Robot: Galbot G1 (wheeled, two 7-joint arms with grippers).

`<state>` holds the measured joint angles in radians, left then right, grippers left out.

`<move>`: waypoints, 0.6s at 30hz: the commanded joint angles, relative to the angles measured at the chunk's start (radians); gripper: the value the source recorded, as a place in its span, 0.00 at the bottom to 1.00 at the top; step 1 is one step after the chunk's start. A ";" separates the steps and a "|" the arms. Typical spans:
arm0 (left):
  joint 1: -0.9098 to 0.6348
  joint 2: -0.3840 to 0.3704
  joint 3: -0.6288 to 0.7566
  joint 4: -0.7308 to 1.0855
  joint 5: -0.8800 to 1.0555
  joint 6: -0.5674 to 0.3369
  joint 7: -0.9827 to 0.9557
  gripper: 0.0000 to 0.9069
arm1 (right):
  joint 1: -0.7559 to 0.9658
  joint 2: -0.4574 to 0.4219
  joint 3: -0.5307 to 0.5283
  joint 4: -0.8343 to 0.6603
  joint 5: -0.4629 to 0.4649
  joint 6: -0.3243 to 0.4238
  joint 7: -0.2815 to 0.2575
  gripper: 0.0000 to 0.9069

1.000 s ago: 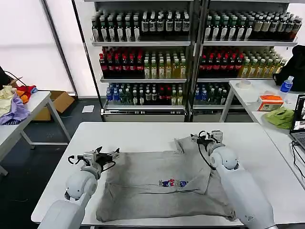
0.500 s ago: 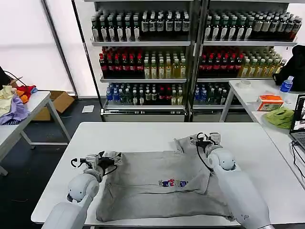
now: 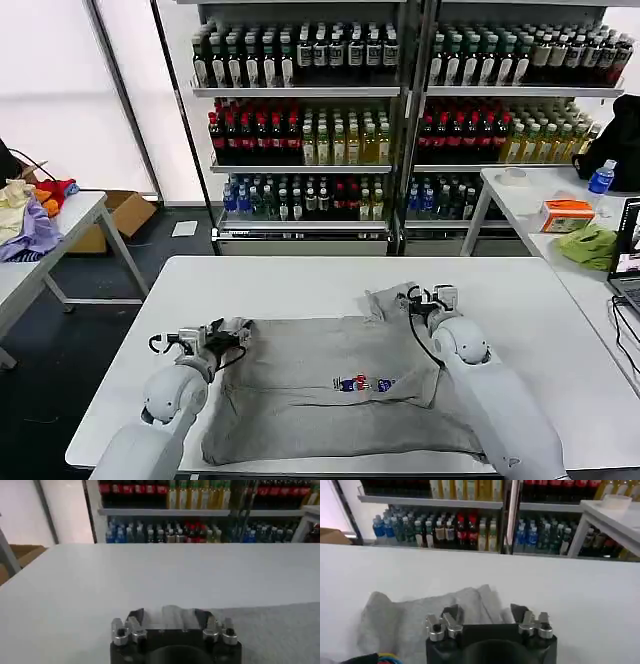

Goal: Fold and organize the clothes.

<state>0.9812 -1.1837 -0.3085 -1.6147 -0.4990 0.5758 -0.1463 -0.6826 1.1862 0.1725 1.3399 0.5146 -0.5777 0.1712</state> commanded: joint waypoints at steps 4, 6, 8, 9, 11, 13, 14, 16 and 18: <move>0.029 -0.002 0.004 -0.007 -0.002 0.003 0.018 0.01 | -0.018 -0.015 -0.010 0.017 -0.011 -0.003 -0.002 0.00; 0.036 -0.004 0.003 -0.010 0.001 0.003 0.021 0.01 | -0.018 -0.016 -0.007 0.021 -0.008 -0.003 0.002 0.00; 0.049 -0.005 0.002 -0.019 0.006 0.002 0.028 0.00 | -0.018 -0.017 -0.005 0.027 -0.004 -0.003 0.009 0.00; 0.053 -0.006 0.003 -0.022 0.009 0.003 0.030 0.00 | -0.018 -0.018 -0.006 0.028 -0.004 -0.003 0.011 0.00; 0.064 -0.010 0.003 -0.027 0.024 0.002 0.039 0.00 | -0.019 -0.021 -0.008 0.032 -0.004 -0.003 0.015 0.00; 0.066 -0.015 0.000 -0.028 0.025 0.001 0.040 0.00 | -0.021 -0.022 -0.005 0.035 -0.003 -0.003 0.019 0.00; 0.065 -0.018 -0.001 -0.029 0.025 0.001 0.040 0.00 | -0.024 -0.021 -0.002 0.038 -0.003 -0.003 0.021 0.00; 0.063 -0.021 -0.006 -0.035 0.020 -0.003 0.043 0.00 | -0.027 -0.020 0.002 0.041 -0.001 -0.002 0.024 0.00; 0.062 -0.021 -0.008 -0.041 0.011 -0.026 0.047 0.00 | -0.031 -0.020 0.009 0.050 0.003 -0.002 0.025 0.00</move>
<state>1.0286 -1.2003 -0.3146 -1.6434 -0.4832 0.5733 -0.1128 -0.7088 1.1683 0.1741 1.3775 0.5154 -0.5811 0.1900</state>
